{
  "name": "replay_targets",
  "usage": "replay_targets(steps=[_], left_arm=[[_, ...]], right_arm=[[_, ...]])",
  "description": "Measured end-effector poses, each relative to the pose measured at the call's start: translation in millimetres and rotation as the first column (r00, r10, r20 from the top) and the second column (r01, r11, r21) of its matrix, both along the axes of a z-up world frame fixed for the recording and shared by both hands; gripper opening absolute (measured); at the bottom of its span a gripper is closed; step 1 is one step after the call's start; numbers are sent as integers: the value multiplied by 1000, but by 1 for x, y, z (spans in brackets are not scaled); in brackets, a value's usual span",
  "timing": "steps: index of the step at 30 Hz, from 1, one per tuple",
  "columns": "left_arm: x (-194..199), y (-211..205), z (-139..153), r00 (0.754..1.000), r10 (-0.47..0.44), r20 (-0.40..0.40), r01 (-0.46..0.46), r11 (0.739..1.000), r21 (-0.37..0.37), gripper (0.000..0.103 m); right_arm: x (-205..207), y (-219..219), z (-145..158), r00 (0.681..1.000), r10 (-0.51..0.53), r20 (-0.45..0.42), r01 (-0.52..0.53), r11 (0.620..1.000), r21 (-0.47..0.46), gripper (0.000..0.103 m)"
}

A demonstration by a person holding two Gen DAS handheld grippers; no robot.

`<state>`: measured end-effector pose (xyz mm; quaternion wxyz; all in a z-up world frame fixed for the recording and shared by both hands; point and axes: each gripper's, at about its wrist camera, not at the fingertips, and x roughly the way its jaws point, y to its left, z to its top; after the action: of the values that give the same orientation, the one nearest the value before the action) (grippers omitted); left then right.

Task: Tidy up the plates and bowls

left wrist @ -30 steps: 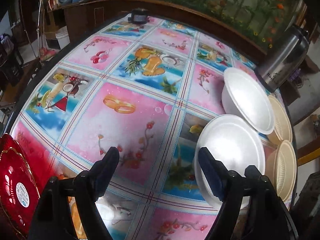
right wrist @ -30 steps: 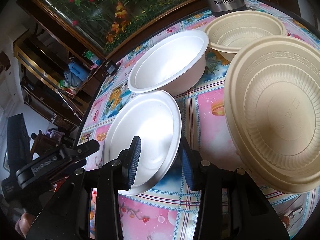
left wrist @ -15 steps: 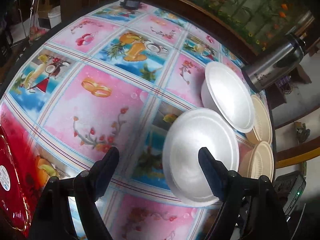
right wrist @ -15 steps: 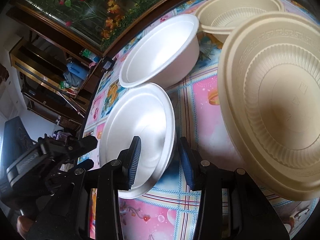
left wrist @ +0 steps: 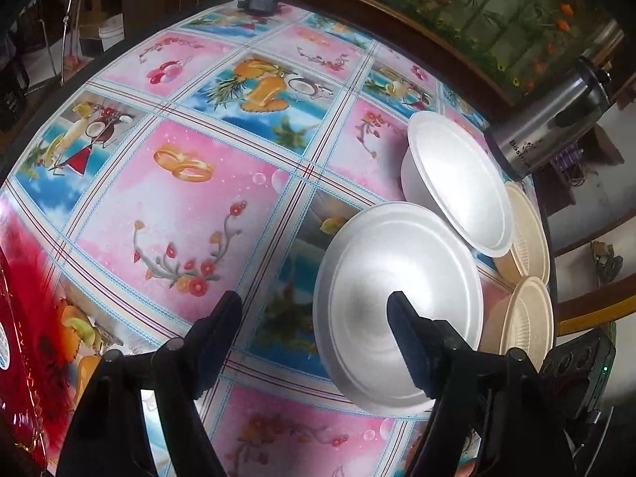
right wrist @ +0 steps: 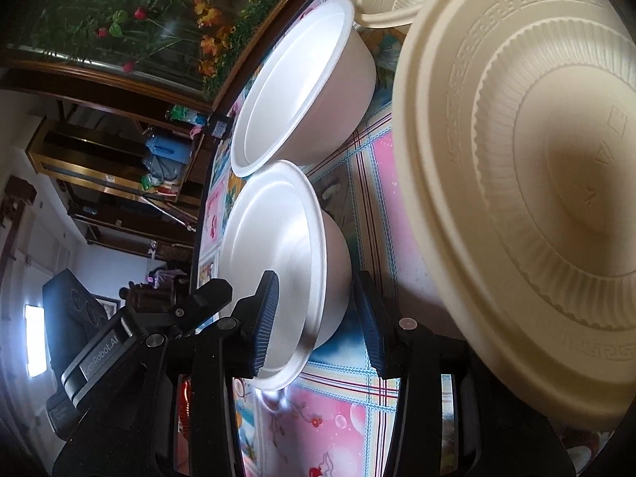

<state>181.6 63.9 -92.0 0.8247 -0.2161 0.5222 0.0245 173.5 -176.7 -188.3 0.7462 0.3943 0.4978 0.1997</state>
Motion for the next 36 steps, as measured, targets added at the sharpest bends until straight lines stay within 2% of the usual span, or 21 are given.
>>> replay_targets(steps=[8,10,12,16,21,23,26,31,36], left_arm=[[-4,4,-7,1000,6,1,-6,1000,-16,41],[-6,5,-7,1000,8,8,-7,1000,-23,36],[-7,4,-6,1000,6,14,-6,1000,-13,36],[-9,3,-5,1000,2,26,-2,1000,-4,32],[-13,2,-5,999,-8,37,9,1000,-15,29],[-16,2,-3,999,-16,46,17,999,-39,23],[-19,-3,2,997,-38,66,40,999,-19,18],[-24,0,2,996,-45,76,46,999,-15,17],[-27,5,-8,998,-46,51,48,998,-30,15]], right_arm=[[0,-7,-4,999,-12,-41,14,998,55,40],[0,-6,-3,999,-10,-40,12,999,42,39],[-1,-6,-2,999,-13,-40,15,999,34,37],[-2,-13,-4,998,-32,-51,33,999,12,26],[-1,-14,-5,998,-39,-58,39,999,7,22],[-2,-14,-4,998,-41,-55,41,999,-7,19],[-3,-16,-4,998,-45,-52,44,999,-17,14],[-6,-8,10,1000,-21,19,22,998,-66,14],[-3,-7,6,1000,2,8,-2,999,-49,14]])
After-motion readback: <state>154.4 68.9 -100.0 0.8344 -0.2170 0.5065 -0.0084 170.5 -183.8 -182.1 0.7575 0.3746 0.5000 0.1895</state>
